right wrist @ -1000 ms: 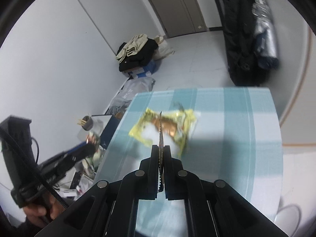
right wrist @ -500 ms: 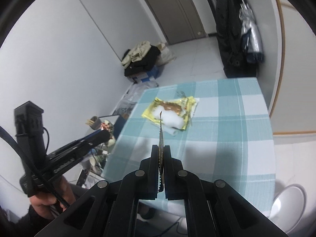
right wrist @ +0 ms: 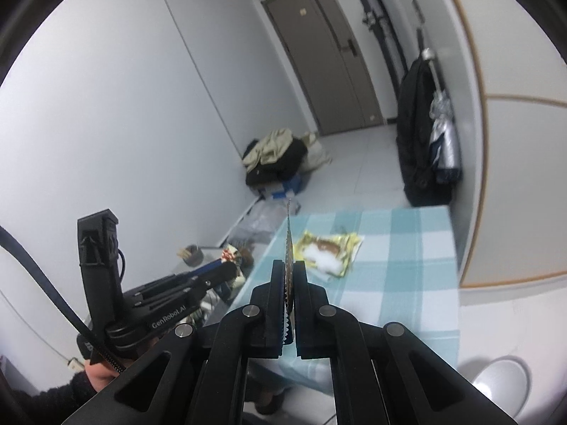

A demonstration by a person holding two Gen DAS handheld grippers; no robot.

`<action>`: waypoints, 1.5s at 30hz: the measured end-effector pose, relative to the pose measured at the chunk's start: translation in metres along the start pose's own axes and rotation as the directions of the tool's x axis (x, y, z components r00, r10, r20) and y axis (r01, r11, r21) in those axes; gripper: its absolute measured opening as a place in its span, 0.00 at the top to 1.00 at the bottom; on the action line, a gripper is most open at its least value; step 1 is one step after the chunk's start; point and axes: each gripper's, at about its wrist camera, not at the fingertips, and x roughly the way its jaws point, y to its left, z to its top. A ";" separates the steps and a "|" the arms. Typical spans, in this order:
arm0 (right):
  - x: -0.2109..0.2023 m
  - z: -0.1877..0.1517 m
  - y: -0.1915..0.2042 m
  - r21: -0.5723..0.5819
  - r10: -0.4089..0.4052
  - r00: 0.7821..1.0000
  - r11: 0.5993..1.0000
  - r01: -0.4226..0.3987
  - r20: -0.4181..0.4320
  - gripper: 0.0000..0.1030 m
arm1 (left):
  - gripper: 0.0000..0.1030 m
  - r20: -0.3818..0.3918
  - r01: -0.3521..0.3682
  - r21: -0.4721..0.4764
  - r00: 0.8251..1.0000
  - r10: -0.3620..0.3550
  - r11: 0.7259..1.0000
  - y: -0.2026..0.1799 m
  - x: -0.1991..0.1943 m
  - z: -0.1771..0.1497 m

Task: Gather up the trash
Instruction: 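Carry both wrappers over the white trash bin with both grippers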

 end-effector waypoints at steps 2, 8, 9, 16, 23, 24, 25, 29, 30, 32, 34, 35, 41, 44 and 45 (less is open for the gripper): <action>-0.014 0.003 -0.006 0.001 -0.014 1.000 1.000 0.014 0.025 0.96 | 0.92 0.012 0.019 0.023 1.000 -0.019 1.000 -0.014 -0.003 0.004; -0.056 0.009 -0.037 0.021 -0.076 0.994 0.997 0.075 0.079 0.96 | 0.92 0.030 0.072 0.115 0.997 -0.076 0.991 -0.058 -0.004 0.013; -0.063 0.009 -0.045 0.031 -0.094 0.992 0.995 0.091 0.087 0.96 | 0.92 0.028 0.086 0.128 0.996 -0.090 0.988 -0.067 -0.002 0.015; -0.100 -0.002 -0.107 0.123 -0.217 0.971 0.971 0.204 0.103 0.96 | 0.92 -0.010 0.174 0.198 0.984 -0.176 0.965 -0.119 0.017 0.017; -0.115 -0.036 -0.191 0.290 -0.329 0.944 0.905 0.312 0.013 0.96 | 0.92 -0.122 0.290 0.239 0.956 -0.268 0.927 -0.173 0.057 0.012; -0.115 -0.043 -0.202 0.311 -0.342 0.940 0.893 0.326 -0.003 0.96 | 0.92 -0.137 0.304 0.241 0.951 -0.277 0.922 -0.180 0.062 0.010; -0.114 -0.051 -0.215 0.334 -0.357 0.934 0.877 0.344 -0.026 0.96 | 0.92 -0.160 0.323 0.240 0.943 -0.291 0.915 -0.187 0.069 0.008; -0.107 -0.081 -0.264 0.413 -0.372 0.921 0.825 0.386 -0.116 0.96 | 0.92 -0.261 0.391 0.220 0.907 -0.332 0.894 -0.211 0.102 -0.004; -0.103 -0.089 -0.274 0.429 -0.372 0.918 0.813 0.394 -0.139 0.96 | 0.92 -0.287 0.404 0.215 0.896 -0.338 0.889 -0.217 0.113 -0.009; -0.094 -0.105 -0.295 0.466 -0.365 0.913 0.786 0.407 -0.181 0.96 | 0.92 -0.326 0.422 0.210 0.881 -0.344 0.882 -0.228 0.129 -0.016; -0.085 -0.122 -0.314 0.496 -0.354 0.908 0.760 0.420 -0.225 0.96 | 0.92 -0.369 0.444 0.198 0.860 -0.353 0.874 -0.237 0.144 -0.023; -0.079 -0.126 -0.320 0.502 -0.346 0.908 0.756 0.420 -0.237 0.96 | 0.92 -0.397 0.457 0.191 0.845 -0.357 0.869 -0.242 0.154 -0.029; -0.042 -0.170 -0.358 0.550 -0.277 0.899 0.717 0.429 -0.340 0.96 | 0.92 -0.520 0.494 0.177 0.781 -0.346 0.851 -0.264 0.196 -0.061; -0.032 -0.193 -0.371 0.570 -0.252 0.887 0.691 0.445 -0.387 0.95 | 0.92 -0.568 0.504 0.171 0.752 -0.334 0.846 -0.274 0.214 -0.077; -0.028 -0.201 -0.376 0.577 -0.245 0.882 0.680 0.453 -0.404 0.94 | 0.92 -0.586 0.509 0.163 0.739 -0.332 0.845 -0.278 0.220 -0.082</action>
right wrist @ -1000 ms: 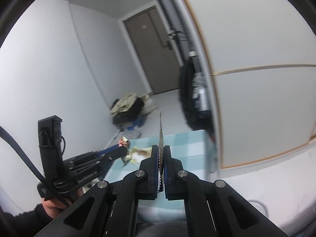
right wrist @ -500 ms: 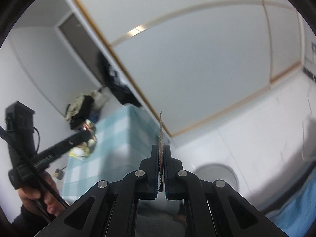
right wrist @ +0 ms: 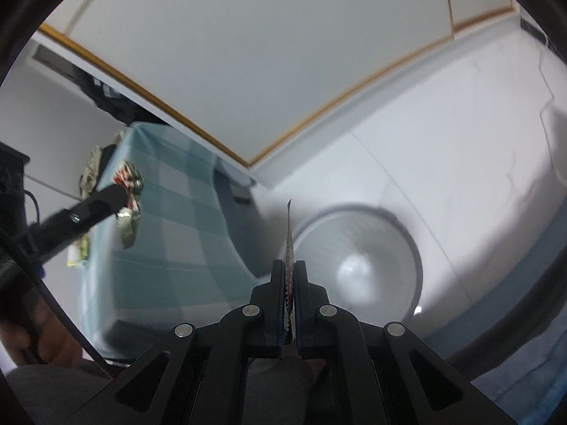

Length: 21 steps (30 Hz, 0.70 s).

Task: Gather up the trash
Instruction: 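Carry both wrappers over the white trash bin with both grippers, then open both grippers to drop the wrappers into the bin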

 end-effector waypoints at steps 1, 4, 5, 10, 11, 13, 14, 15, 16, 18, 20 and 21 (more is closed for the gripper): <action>0.007 -0.001 -0.005 0.009 -0.010 1.000 1.000 0.010 -0.020 0.93 | 0.92 -0.018 0.011 -0.002 1.000 -0.011 1.000 0.000 0.007 0.002; 0.015 -0.003 -0.018 0.032 -0.014 0.999 0.999 0.015 -0.039 0.93 | 0.92 -0.068 0.019 0.015 0.998 -0.018 1.000 -0.003 0.029 0.008; 0.015 -0.003 -0.022 0.042 -0.011 0.999 0.999 0.013 -0.040 0.93 | 0.92 -0.087 0.035 0.017 0.996 -0.033 0.999 -0.005 0.037 0.008; 0.012 -0.005 -0.033 0.076 -0.034 0.999 0.996 0.036 -0.032 0.68 | 0.92 -0.157 0.069 0.022 0.985 -0.065 0.997 -0.005 0.059 0.010; 0.009 -0.006 -0.036 0.079 -0.048 0.999 0.996 0.050 -0.025 0.61 | 0.92 -0.174 0.080 0.015 0.982 -0.076 0.997 -0.004 0.064 0.009; 0.000 -0.007 -0.039 0.088 -0.075 0.997 0.993 0.075 -0.007 0.51 | 0.92 -0.198 0.087 0.002 0.976 -0.085 0.996 -0.001 0.072 0.007; -0.002 -0.007 -0.040 0.090 -0.080 0.997 0.993 0.080 0.001 0.47 | 0.92 -0.209 0.085 -0.003 0.974 -0.083 0.996 -0.001 0.075 0.006; -0.006 -0.007 -0.042 0.095 -0.085 0.996 0.992 0.083 0.013 0.44 | 0.92 -0.221 0.090 -0.006 0.971 -0.090 0.996 0.000 0.078 0.005; -0.009 -0.007 -0.044 0.100 -0.087 0.996 0.991 0.084 0.023 0.44 | 0.92 -0.231 0.096 -0.009 0.968 -0.095 0.995 0.000 0.081 0.004; -0.006 -0.004 -0.044 0.109 -0.090 0.995 0.990 0.086 0.035 0.41 | 0.92 -0.255 0.103 -0.004 0.962 -0.101 0.995 -0.001 0.085 0.002; -0.010 -0.004 -0.046 0.116 -0.088 0.995 0.990 0.082 0.046 0.41 | 0.92 -0.269 0.099 0.002 0.958 -0.095 0.995 -0.003 0.090 0.001; -0.011 -0.004 -0.047 0.120 -0.090 0.995 0.989 0.083 0.050 0.41 | 0.92 -0.279 0.100 0.001 0.956 -0.096 0.995 -0.004 0.092 0.000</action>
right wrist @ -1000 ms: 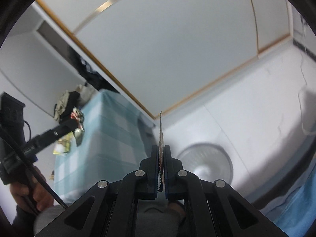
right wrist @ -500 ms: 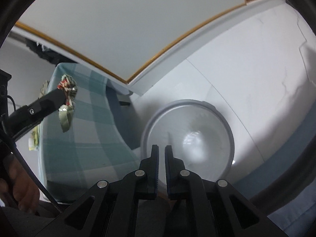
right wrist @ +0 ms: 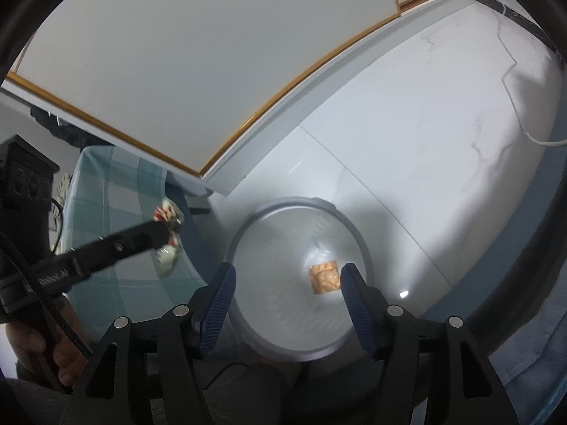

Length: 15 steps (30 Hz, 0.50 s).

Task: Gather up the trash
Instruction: 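Open both grippers to drop the wrappers into the bin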

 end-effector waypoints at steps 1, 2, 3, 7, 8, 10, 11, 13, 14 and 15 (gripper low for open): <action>0.000 0.000 0.000 0.004 -0.004 1.000 1.000 0.004 0.002 0.41 | 0.92 -0.007 0.002 -0.001 1.000 -0.002 1.000 0.000 0.003 0.001; 0.000 0.000 -0.001 0.010 -0.006 1.000 1.000 0.006 0.004 0.41 | 0.92 -0.017 0.002 -0.002 1.000 -0.002 1.000 -0.001 0.005 0.001; 0.003 0.000 0.003 0.016 -0.006 1.000 1.000 0.006 0.005 0.41 | 0.92 -0.027 0.003 0.003 1.000 -0.003 1.000 -0.004 0.007 0.001; 0.002 -0.001 0.002 0.027 -0.008 1.000 1.000 0.007 0.014 0.40 | 0.92 -0.059 0.002 0.028 0.998 0.000 1.000 -0.009 0.014 0.002; 0.001 -0.001 0.002 0.028 -0.008 1.000 1.000 0.007 0.014 0.38 | 0.92 -0.070 0.000 0.032 0.998 0.002 0.999 -0.010 0.016 0.002; 0.000 -0.002 0.001 0.025 -0.015 1.000 1.000 0.015 -0.003 0.34 | 0.92 -0.085 -0.003 0.037 0.996 0.006 0.999 -0.010 0.020 0.001; 0.001 -0.001 0.001 0.025 -0.018 1.000 1.000 0.018 -0.012 0.34 | 0.92 -0.098 -0.006 0.041 0.995 0.010 0.999 -0.011 0.022 0.001; 0.000 -0.002 -0.002 0.039 -0.008 1.000 0.999 0.009 -0.018 0.34 | 0.92 -0.109 -0.015 0.044 0.994 0.020 0.999 -0.011 0.024 0.001; -0.001 -0.003 -0.003 0.041 -0.005 1.000 0.999 0.006 -0.020 0.34 | 0.92 -0.114 -0.016 0.044 0.993 0.021 0.999 -0.012 0.025 0.002; -0.002 -0.003 -0.004 0.042 -0.006 1.000 0.999 0.007 -0.021 0.34 | 0.92 -0.125 -0.014 0.043 0.992 0.019 0.999 -0.012 0.027 0.002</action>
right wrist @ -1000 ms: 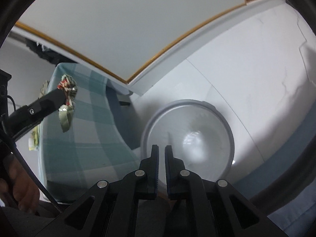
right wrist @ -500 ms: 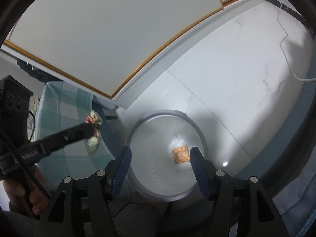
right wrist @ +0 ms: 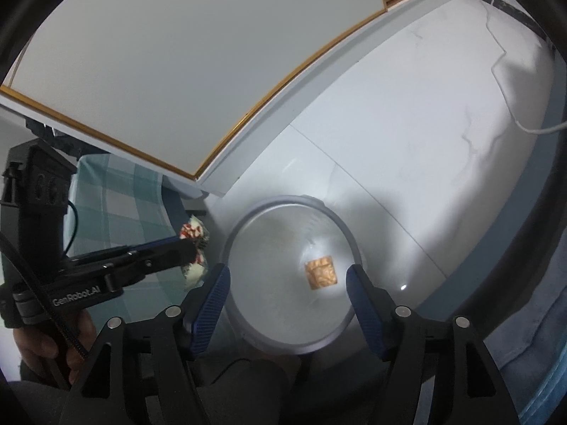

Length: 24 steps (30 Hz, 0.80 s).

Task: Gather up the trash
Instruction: 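Open both grippers to drop the wrappers into the bin, then move both grippers back over the yellow bread wrapper on the table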

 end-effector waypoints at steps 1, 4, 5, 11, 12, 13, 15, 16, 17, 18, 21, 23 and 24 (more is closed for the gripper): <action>-0.002 0.000 0.000 -0.001 -0.001 1.000 1.000 0.001 0.001 0.34 | 0.92 -0.015 0.003 0.001 1.000 -0.003 1.000 -0.001 0.002 0.001; -0.007 -0.001 0.000 -0.004 -0.004 1.000 1.000 0.004 0.013 0.30 | 0.91 -0.046 0.002 0.012 0.999 -0.001 1.000 -0.005 0.007 0.000; -0.009 -0.002 0.001 -0.003 -0.005 1.000 1.000 0.005 0.016 0.29 | 0.90 -0.055 0.009 0.015 0.998 -0.009 1.000 -0.006 0.007 -0.001; -0.016 -0.004 0.001 0.003 0.003 1.000 1.000 -0.003 0.031 0.24 | 0.45 -0.006 -0.016 0.021 1.000 0.016 1.000 -0.007 -0.007 -0.007; -0.017 -0.005 0.002 0.001 0.003 0.999 1.000 -0.003 0.032 0.23 | 0.42 0.007 -0.019 0.017 1.000 0.019 1.000 -0.007 -0.010 -0.007; -0.018 -0.005 0.003 -0.001 0.005 0.999 1.000 -0.005 0.034 0.22 | 0.41 0.020 -0.021 0.009 1.000 0.020 1.000 -0.005 -0.014 -0.008; -0.020 -0.005 0.004 -0.004 0.002 0.999 1.000 -0.001 0.039 0.18 | 0.37 0.043 -0.043 -0.019 0.998 0.044 0.999 0.000 -0.021 -0.010; -0.023 -0.006 0.006 -0.004 -0.003 0.999 1.000 0.003 0.044 0.18 | 0.36 0.049 -0.051 -0.029 0.997 0.053 0.998 0.002 -0.023 -0.010; -0.024 -0.005 0.007 -0.004 -0.003 0.999 1.000 0.003 0.047 0.18 | 0.36 0.061 -0.059 -0.043 0.996 0.062 0.997 0.004 -0.027 -0.012; -0.027 -0.006 0.009 -0.004 0.000 0.999 1.000 0.000 0.053 0.18 | 0.36 0.067 -0.071 -0.057 0.995 0.075 0.996 0.006 -0.030 -0.014; -0.033 -0.006 0.016 -0.016 0.002 0.998 1.000 -0.001 0.068 0.18 | 0.35 0.095 -0.117 -0.088 0.988 0.126 0.989 0.009 -0.043 -0.020; -0.039 -0.006 0.020 -0.028 0.006 0.997 1.000 -0.004 0.078 0.18 | 0.35 0.125 -0.133 -0.101 0.981 0.145 0.986 0.008 -0.053 -0.024; -0.042 -0.006 0.023 -0.034 0.008 0.996 0.999 -0.005 0.085 0.18 | 0.35 0.150 -0.144 -0.110 0.976 0.160 0.983 0.007 -0.060 -0.026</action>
